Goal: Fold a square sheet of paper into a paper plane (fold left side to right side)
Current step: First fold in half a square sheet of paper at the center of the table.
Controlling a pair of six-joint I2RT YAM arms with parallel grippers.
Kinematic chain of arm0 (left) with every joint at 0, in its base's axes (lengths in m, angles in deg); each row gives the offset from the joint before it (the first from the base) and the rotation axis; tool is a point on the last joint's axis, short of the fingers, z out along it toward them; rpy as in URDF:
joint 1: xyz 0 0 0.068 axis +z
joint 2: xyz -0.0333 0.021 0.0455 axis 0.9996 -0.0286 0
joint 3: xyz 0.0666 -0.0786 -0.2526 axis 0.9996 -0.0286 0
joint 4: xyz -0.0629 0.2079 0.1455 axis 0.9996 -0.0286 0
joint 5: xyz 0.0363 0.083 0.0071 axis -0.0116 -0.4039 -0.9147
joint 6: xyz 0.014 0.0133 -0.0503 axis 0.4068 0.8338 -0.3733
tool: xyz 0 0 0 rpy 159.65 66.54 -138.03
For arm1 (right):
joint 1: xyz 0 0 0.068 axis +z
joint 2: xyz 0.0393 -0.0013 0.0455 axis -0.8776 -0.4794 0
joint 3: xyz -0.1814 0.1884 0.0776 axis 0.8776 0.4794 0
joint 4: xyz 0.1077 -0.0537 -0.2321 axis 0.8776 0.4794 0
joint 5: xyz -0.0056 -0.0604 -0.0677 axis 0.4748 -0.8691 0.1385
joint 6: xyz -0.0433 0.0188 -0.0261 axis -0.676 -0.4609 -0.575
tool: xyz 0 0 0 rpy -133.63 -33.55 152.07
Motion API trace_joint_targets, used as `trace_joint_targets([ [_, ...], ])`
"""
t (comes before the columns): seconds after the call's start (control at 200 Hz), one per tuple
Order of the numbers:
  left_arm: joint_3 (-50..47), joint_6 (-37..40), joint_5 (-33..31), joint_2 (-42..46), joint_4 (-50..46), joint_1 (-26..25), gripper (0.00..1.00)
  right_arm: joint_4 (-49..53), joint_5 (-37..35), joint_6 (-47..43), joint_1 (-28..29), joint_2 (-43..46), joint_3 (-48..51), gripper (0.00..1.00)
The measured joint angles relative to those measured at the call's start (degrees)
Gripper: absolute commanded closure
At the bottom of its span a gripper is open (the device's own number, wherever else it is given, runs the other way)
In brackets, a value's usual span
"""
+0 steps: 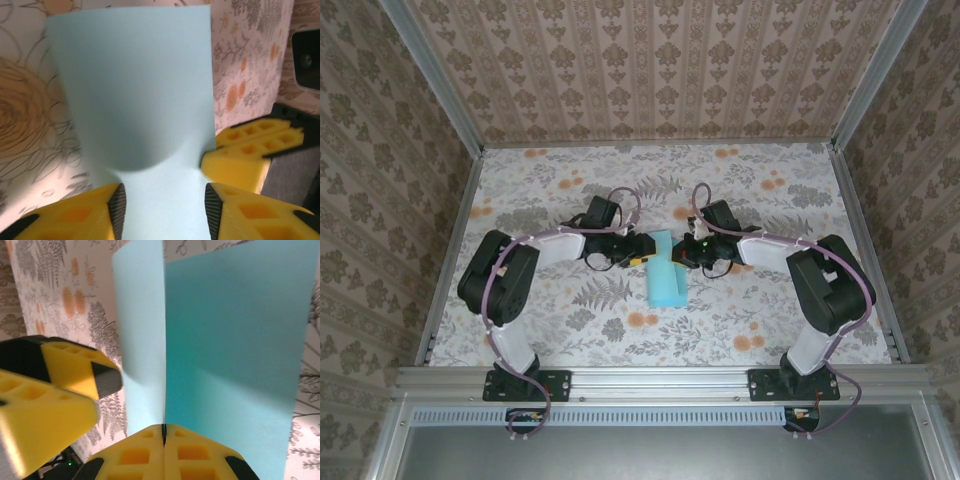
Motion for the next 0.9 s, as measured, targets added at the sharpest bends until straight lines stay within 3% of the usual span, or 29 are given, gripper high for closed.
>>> trace_joint_targets([
  [0.215, 0.4, 2.9, -4.4, 3.1, -6.3, -0.3, 0.42, 2.7, -3.9, -1.4, 0.0, -1.2, -0.5, 0.97],
  [0.49, 3.4, 3.4, -7.1, -0.9, -9.7, -3.6, 0.37, 4.4, -6.3, -2.4, 0.4, -1.9, -0.6, 0.97],
  [0.9, 6.6, 2.9, -10.6, -5.3, -12.5, -5.5, 0.49, 5.8, -7.2, -2.9, 0.5, -2.3, -0.9, 0.92],
])
